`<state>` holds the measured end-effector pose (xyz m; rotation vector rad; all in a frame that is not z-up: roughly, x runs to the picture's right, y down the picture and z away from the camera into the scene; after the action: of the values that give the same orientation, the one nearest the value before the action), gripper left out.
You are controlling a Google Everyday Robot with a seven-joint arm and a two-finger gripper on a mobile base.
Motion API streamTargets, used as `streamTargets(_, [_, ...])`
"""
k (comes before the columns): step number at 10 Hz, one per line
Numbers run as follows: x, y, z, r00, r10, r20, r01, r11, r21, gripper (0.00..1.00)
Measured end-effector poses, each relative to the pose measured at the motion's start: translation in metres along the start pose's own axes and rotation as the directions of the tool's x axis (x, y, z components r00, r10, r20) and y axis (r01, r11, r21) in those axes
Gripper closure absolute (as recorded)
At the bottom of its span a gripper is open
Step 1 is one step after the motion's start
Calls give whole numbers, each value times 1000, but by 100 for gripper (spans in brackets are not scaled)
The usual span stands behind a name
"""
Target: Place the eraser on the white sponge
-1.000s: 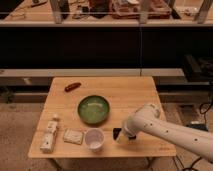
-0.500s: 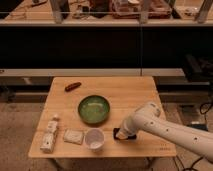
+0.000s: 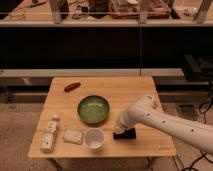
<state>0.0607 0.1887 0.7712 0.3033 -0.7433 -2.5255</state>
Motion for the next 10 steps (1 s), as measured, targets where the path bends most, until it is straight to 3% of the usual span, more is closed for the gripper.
streamTargets(2, [-7,0,2,1000,-15,3,14,1000,18,36])
streamTargets(3, [-11,-2,6,998,-64,8,63,997,51,25])
streamTargets(4, [-13,-3,10,996,-89,6,88,994,71,20])
streamTargets(7, [-34,-5,16,989,-146,-29,148,983,107,20])
streamTargets(8, [-39,-8,18,982,-187,-21,188,976,106,20])
streamTargets(9, [-45,-11,27,974,-226,17,223,970,100,20])
streamTargets(10, [-49,-13,32,972,-231,39,227,970,92,20])
